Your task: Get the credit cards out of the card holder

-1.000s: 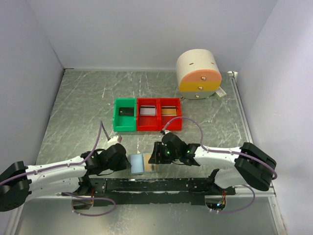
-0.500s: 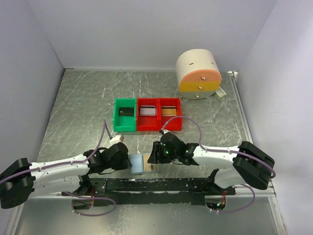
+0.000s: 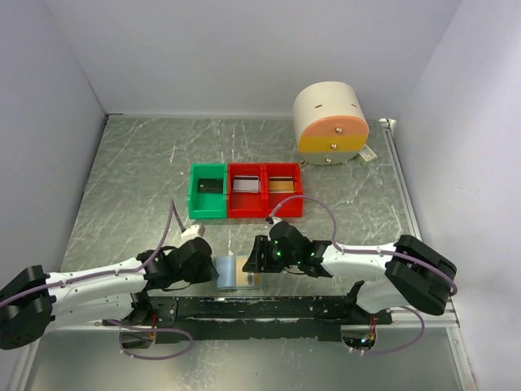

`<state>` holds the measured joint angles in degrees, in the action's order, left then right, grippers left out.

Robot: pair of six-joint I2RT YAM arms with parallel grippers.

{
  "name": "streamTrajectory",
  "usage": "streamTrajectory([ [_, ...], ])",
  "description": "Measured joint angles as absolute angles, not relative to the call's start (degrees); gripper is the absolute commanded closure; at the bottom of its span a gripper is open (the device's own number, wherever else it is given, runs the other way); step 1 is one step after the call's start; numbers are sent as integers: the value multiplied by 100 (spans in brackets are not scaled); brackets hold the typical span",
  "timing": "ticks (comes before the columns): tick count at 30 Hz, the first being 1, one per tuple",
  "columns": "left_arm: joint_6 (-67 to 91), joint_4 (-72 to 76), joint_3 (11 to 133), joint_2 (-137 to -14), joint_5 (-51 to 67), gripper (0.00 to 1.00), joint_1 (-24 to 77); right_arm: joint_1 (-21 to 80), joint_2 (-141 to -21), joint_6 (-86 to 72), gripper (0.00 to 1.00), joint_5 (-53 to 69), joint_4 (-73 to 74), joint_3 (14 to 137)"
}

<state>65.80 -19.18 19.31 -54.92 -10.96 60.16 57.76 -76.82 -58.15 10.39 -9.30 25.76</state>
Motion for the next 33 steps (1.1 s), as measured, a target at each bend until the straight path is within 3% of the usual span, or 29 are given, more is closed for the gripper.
streamTrajectory([
  [13,6602,-1772,1879,-5450,-1063,70,6018,5815,-7557,-6283,53,1415,-1811,2469],
  [15,6604,-1772,1879,-5450,-1063,65,6018,5815,-7529,-6263,53,1361,-1723,2471],
  [25,6779,-2379,2191,-4567,-1420,46,6296,5828,-7264,-5419,50,342,250,3100],
  [33,6812,-2344,2178,-4729,-1544,50,6313,6316,-7817,-5127,48,-443,1275,3634],
])
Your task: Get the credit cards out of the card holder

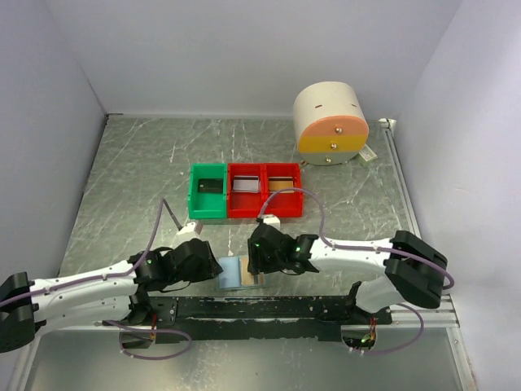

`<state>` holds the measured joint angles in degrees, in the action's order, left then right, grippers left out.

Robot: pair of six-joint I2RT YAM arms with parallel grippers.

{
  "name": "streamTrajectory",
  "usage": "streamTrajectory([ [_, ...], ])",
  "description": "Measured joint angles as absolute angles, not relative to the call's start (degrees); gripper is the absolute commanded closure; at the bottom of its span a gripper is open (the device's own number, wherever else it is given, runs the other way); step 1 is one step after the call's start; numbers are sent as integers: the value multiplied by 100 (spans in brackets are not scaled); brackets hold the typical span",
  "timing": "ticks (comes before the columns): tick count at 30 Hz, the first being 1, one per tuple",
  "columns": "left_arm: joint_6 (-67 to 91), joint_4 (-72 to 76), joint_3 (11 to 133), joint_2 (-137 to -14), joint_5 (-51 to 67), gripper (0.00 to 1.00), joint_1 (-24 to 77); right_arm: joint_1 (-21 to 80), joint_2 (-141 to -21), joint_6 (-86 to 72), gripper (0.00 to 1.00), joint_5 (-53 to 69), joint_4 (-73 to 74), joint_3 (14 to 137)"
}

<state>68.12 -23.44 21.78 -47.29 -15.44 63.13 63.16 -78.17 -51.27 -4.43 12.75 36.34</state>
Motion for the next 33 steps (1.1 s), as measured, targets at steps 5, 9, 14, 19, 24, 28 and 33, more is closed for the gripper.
streamTrajectory([
  [5,6807,-2279,2071,-5004,-1540,52,6316,6611,-8287,-5096,47,-926,1619,4097],
  [9,6827,-2255,1988,-5035,-1542,52,6318,6886,-8512,-5181,43,-1459,2001,4423],
  [14,6884,-2235,1804,-4912,-1542,53,6318,7220,-8670,-5352,40,-2176,2687,4880],
  [19,6908,-2158,1688,-4812,-1542,54,6318,7365,-8672,-5384,40,-2390,2803,5107],
  [24,6908,-2036,1643,-4836,-1542,55,6316,7363,-8860,-5450,39,-2268,2547,5033],
  [28,6923,-1940,1629,-4886,-1540,56,6318,7367,-9188,-5494,39,-2335,2405,5035],
  [33,6947,-1828,1577,-4884,-1538,56,6316,7373,-9249,-5522,41,-2449,2318,5030],
])
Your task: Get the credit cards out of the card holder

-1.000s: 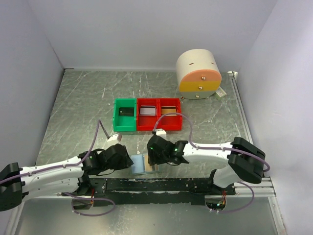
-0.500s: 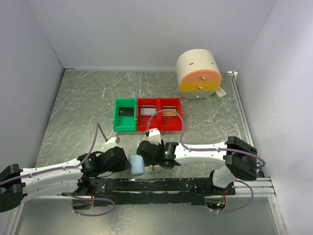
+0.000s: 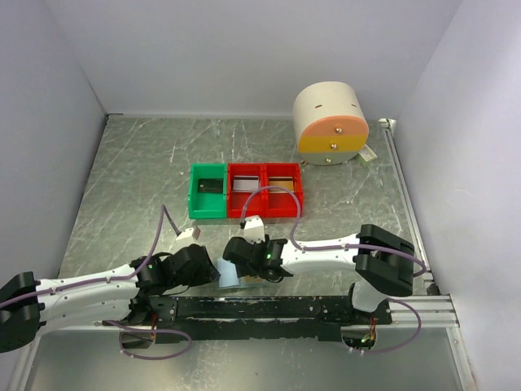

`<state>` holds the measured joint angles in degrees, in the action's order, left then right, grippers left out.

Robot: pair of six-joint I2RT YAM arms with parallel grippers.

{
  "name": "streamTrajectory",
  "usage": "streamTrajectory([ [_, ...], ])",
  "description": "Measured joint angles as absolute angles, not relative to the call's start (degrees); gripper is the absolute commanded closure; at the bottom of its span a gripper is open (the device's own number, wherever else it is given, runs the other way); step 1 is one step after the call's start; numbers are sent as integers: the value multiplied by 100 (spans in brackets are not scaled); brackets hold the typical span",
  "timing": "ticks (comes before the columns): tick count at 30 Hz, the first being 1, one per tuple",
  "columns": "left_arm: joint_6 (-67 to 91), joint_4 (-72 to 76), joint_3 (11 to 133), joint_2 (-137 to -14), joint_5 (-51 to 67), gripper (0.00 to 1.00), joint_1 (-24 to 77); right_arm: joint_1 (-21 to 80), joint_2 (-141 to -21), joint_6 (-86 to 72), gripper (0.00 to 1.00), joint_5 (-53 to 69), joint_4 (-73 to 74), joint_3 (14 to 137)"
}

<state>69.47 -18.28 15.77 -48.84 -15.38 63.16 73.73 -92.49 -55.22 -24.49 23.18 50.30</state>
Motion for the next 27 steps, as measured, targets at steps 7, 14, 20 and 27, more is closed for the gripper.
streamTrajectory([
  [7,6958,-1754,1509,-4812,-1540,57,6316,7395,-9273,-5496,54,-2596,2294,5043],
  [14,6969,-1721,1498,-4836,-1540,57,6316,7406,-9277,-5478,58,-2547,2357,5120],
  [20,6969,-1647,1496,-4925,-1538,57,6316,7443,-9028,-5461,55,-2235,2357,5124],
  [27,6987,-1474,1494,-5004,-1522,58,6316,7485,-8582,-5468,51,-1621,1791,5039],
])
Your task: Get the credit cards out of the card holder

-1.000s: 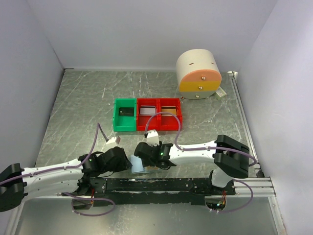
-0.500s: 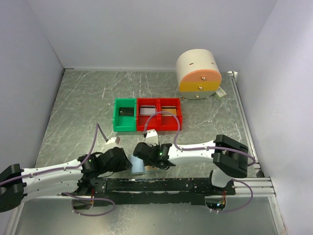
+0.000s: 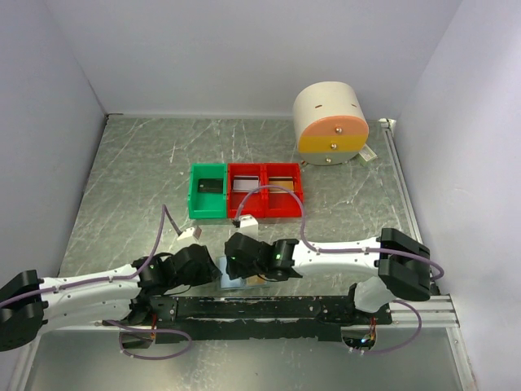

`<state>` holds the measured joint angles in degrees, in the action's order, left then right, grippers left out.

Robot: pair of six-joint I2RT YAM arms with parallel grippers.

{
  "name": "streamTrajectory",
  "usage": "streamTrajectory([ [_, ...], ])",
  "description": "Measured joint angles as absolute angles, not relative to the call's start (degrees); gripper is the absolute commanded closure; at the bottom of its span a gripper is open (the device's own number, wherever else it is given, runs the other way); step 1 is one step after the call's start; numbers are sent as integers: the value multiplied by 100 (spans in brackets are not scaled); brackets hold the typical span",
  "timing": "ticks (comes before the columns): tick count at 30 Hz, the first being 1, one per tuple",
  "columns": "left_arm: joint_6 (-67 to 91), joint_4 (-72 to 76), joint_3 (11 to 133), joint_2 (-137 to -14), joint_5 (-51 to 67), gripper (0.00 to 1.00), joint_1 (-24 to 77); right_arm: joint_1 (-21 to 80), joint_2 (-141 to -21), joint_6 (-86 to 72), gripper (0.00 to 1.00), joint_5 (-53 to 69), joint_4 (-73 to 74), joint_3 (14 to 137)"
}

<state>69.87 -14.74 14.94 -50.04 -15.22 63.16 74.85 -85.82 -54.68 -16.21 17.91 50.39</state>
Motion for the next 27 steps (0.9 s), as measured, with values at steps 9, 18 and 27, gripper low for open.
streamTrajectory([
  [9,7100,-1817,1494,-4724,-1529,56,6316,7413,-8862,-5454,48,-685,832,4880],
  [18,7181,-2543,1531,-4069,-1564,50,6318,7035,-8396,-5435,50,-121,137,4211],
  [27,6947,-2545,2043,-4239,-1529,46,6316,6191,-7314,-5509,54,362,-480,3017],
])
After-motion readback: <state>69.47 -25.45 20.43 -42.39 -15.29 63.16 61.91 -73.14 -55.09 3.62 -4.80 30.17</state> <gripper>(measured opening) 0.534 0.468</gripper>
